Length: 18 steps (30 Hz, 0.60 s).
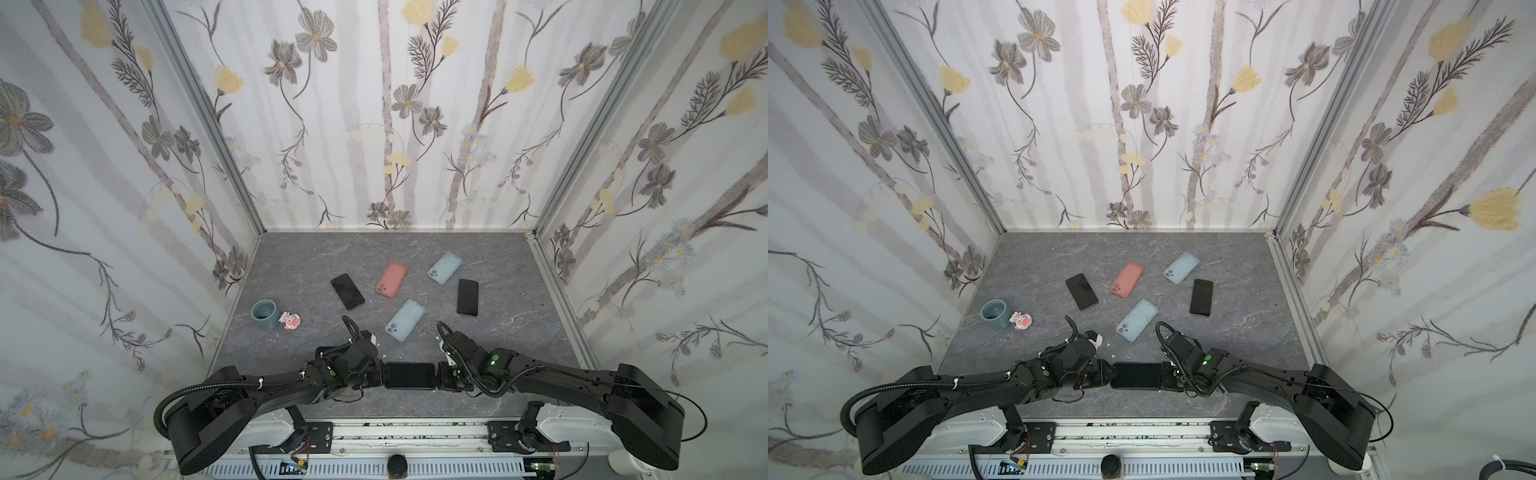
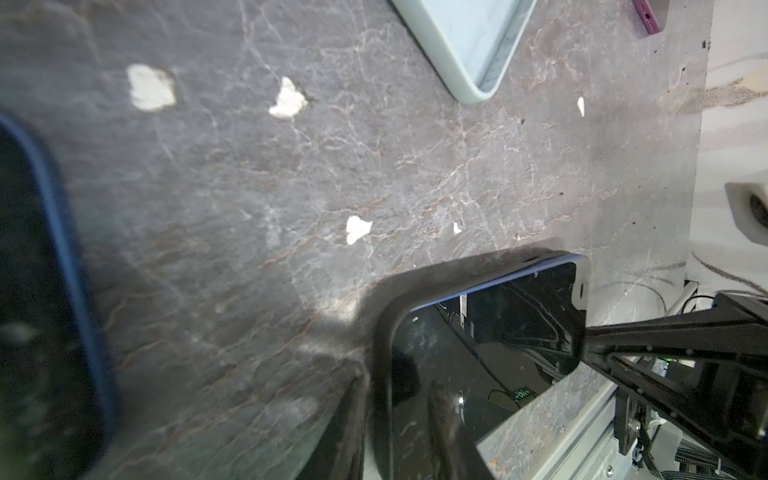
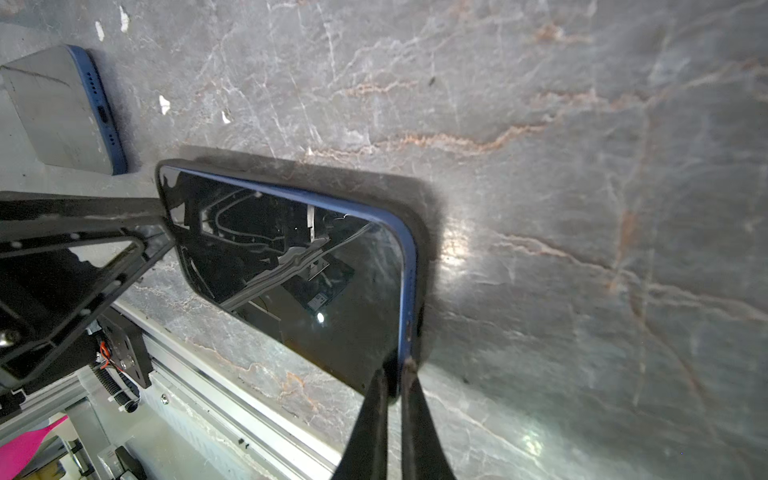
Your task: Put the phone into the phone case
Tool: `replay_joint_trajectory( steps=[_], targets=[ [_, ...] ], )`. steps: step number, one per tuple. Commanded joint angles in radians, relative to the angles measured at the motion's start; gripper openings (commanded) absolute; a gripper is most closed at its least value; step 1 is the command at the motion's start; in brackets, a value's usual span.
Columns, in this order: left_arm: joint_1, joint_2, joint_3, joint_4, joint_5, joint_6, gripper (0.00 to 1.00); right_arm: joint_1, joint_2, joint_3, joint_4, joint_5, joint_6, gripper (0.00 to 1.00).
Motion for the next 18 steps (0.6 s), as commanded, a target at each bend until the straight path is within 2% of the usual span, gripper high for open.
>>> replay_joint_trajectory(
  steps=[1,13,18],
  targets=[
    [0.000,0.008,-0.003,-0.021,-0.001,0.014,0.29,0.002,0.036,-0.005,-0.056,0.028,-0.007,0.09],
    [-0.001,0.009,-0.005,-0.017,-0.001,0.010,0.29,0.010,0.090,0.027,-0.093,0.049,-0.030,0.09],
    [-0.001,0.002,0.002,-0.032,-0.015,0.017,0.29,0.016,0.091,0.082,-0.150,0.098,-0.052,0.11]
  ],
)
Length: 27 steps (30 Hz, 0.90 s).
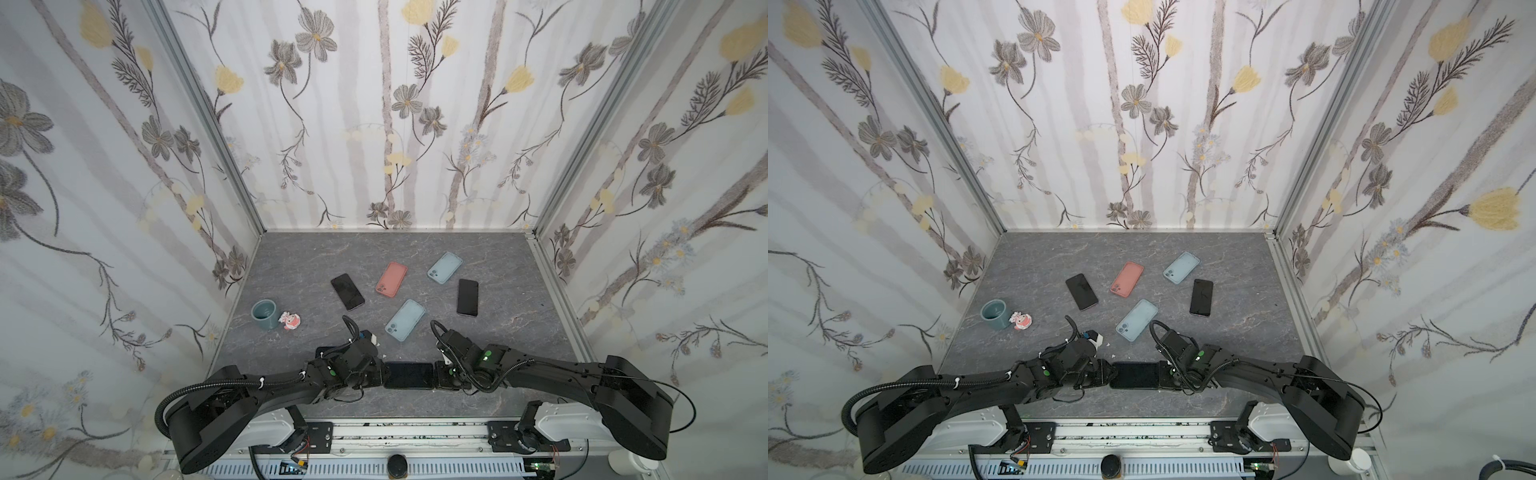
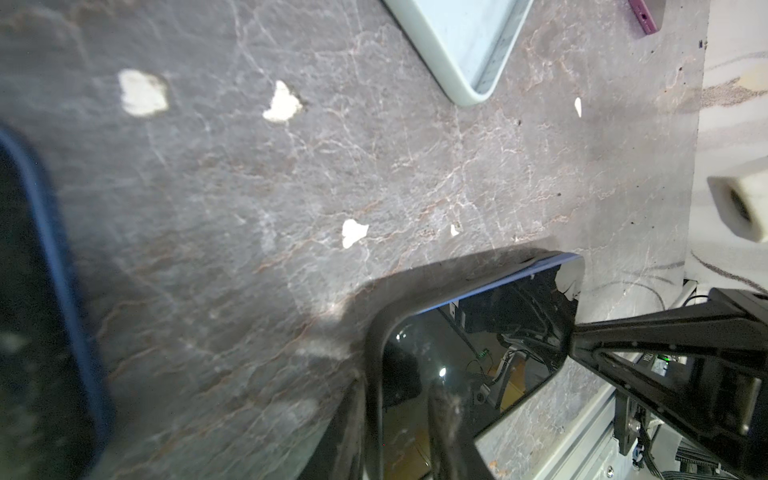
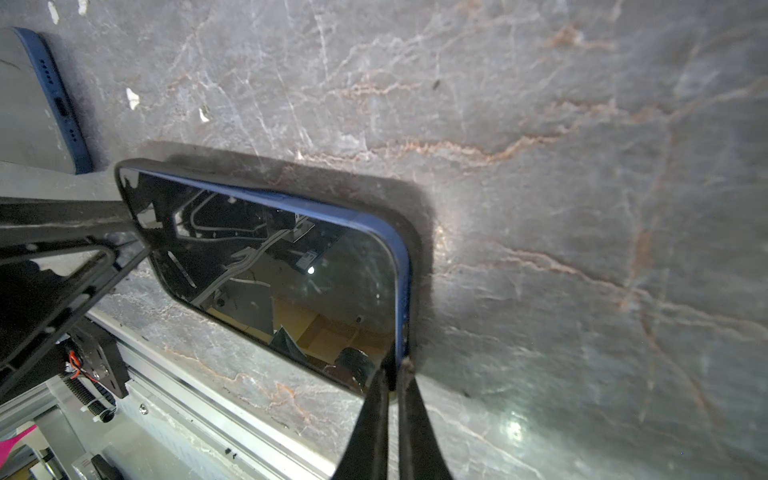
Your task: Put the phone into the phone case
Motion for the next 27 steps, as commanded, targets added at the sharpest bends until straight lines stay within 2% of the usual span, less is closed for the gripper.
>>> replay_joint_trajectory(
  steps=[1,4,7,14,22,27],
  targets=[
    [-0.001,-0.005,0.005,-0.045,-0.021,0.013,0.29,0.009,0.014,0.028,-0.105,0.086,-0.030,0.12],
    [0.000,-0.023,0.014,-0.064,-0.041,0.015,0.29,0.019,0.008,0.068,-0.132,0.102,-0.044,0.16],
    [0.001,-0.053,0.024,-0.082,-0.060,0.018,0.29,0.026,-0.016,0.108,-0.149,0.118,-0.050,0.25],
    [0.002,-0.091,0.039,-0.099,-0.085,0.023,0.29,0.010,-0.058,0.172,-0.169,0.183,-0.094,0.25],
    [0.002,-0.034,0.055,-0.085,-0.052,0.029,0.29,-0.051,-0.045,0.139,-0.087,0.147,-0.129,0.14],
    [0.001,-0.015,0.055,-0.073,-0.029,0.024,0.29,-0.063,-0.005,0.125,-0.047,0.110,-0.146,0.15]
  ],
)
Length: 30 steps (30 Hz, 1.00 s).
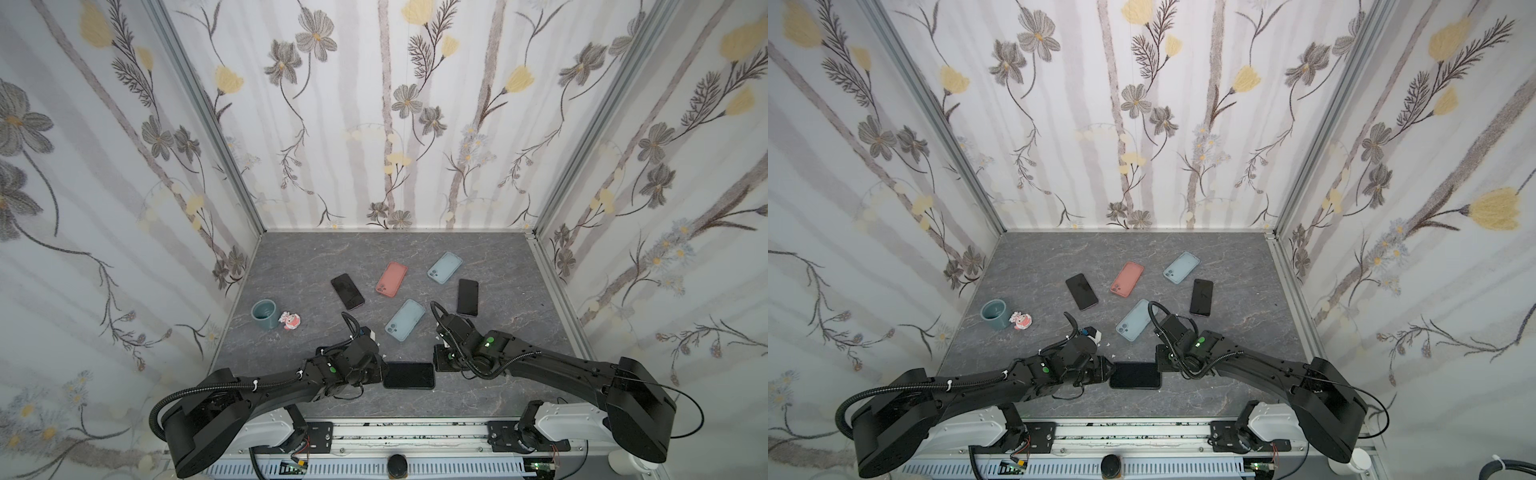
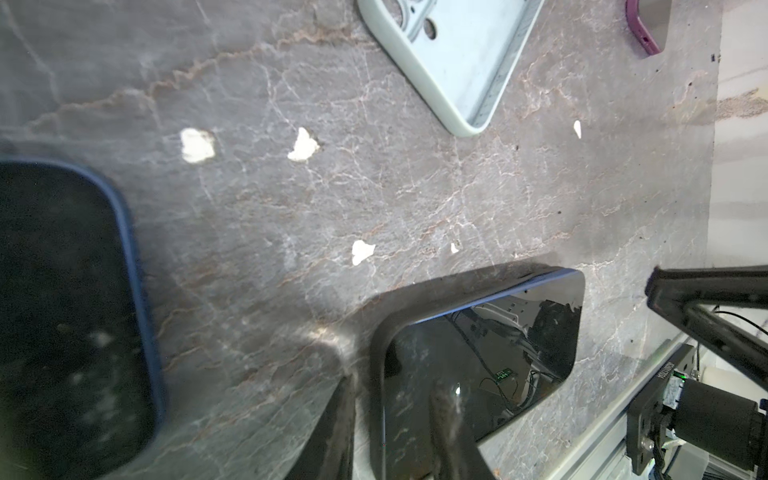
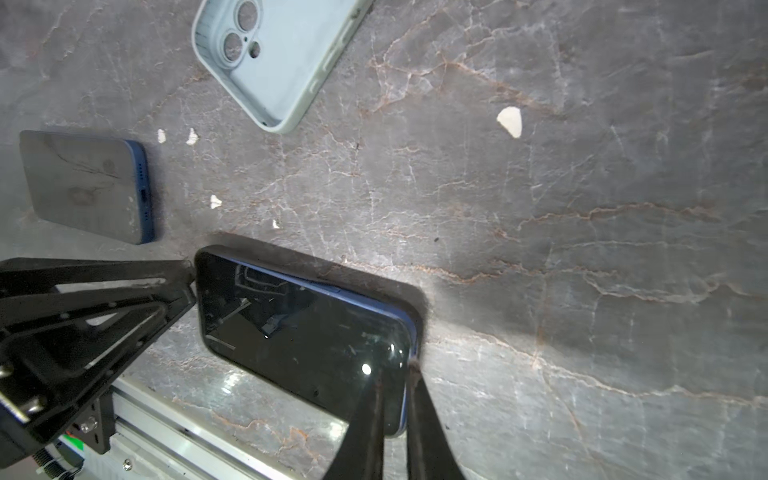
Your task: Put the phone into the phone case
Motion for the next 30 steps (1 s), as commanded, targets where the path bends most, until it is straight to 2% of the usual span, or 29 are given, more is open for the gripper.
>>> replay_joint_trajectory(
  steps=[1,12,30],
  targets=[
    [0.000,0.008,0.008,0.020,0.019,0.007,0.29,-0.002,0.019,-0.005,0.043,-0.023,-0.022,0.15],
    [0.000,0.013,0.004,0.023,0.025,0.007,0.29,-0.011,0.092,0.001,0.057,-0.061,-0.059,0.13],
    [-0.002,0.030,0.002,0.039,0.031,0.005,0.30,-0.014,0.151,-0.011,-0.001,-0.055,-0.081,0.12]
  ],
)
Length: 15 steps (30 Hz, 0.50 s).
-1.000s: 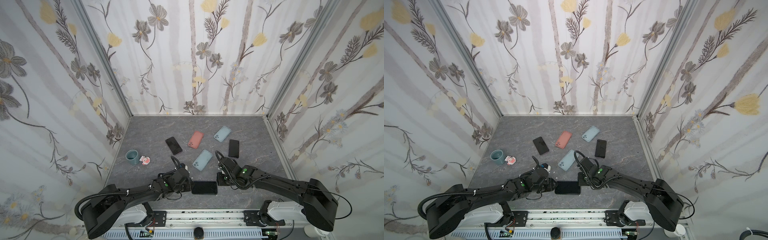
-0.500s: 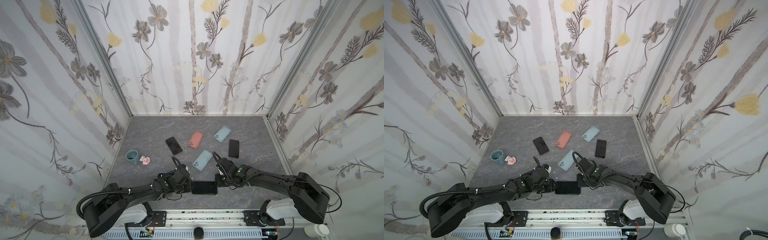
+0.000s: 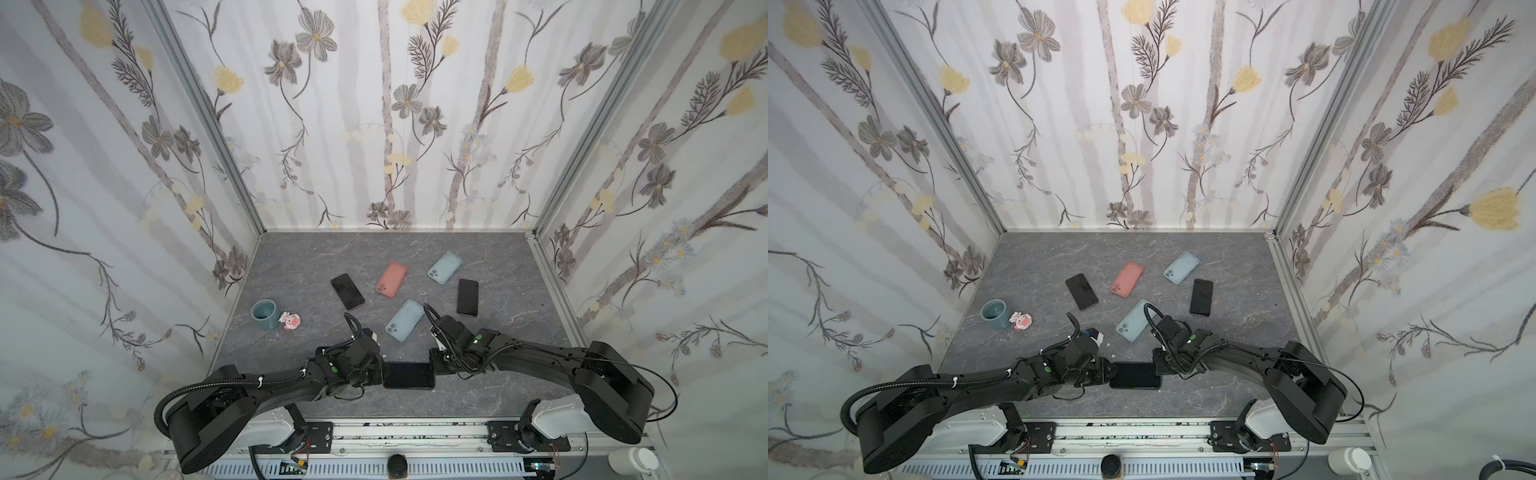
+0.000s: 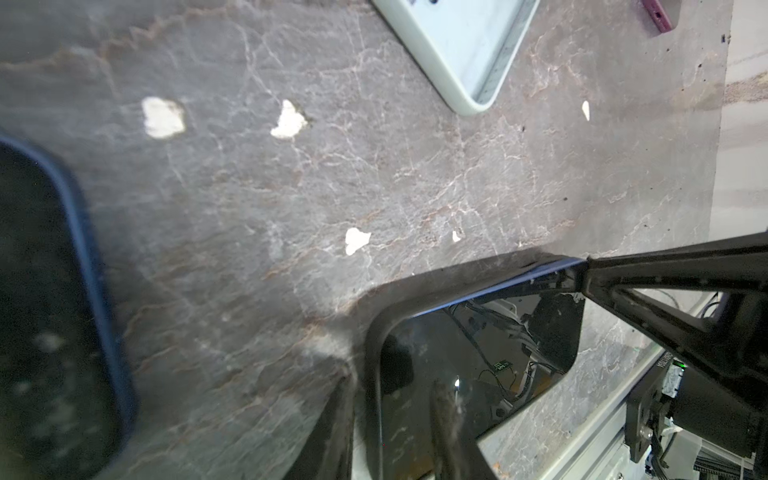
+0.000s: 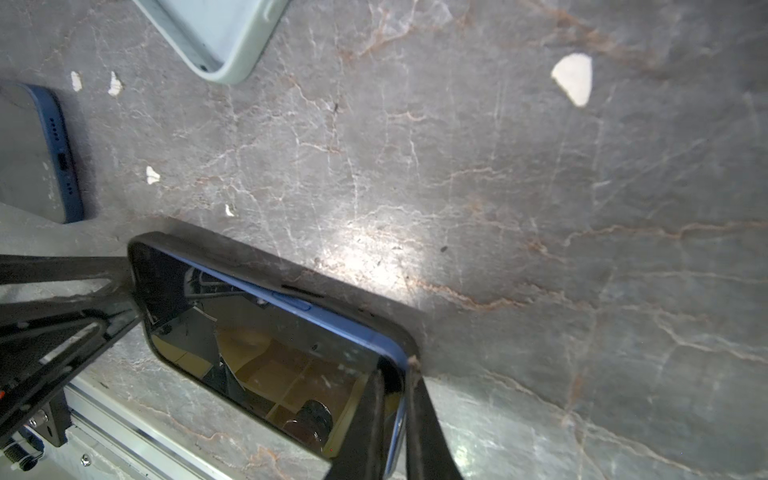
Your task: Put the phone into the phone case
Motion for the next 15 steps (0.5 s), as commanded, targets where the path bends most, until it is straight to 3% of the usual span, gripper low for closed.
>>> replay_joint_trajectory(
  steps=[1,15],
  targets=[
    [0.001,0.005,0.001,0.022,0.002,0.005,0.30,0.003,0.025,-0.009,-0.062,0.014,-0.011,0.12],
    [0.000,0.004,0.001,0.022,0.005,0.002,0.31,0.038,0.082,0.033,-0.098,0.021,-0.028,0.10]
  ],
)
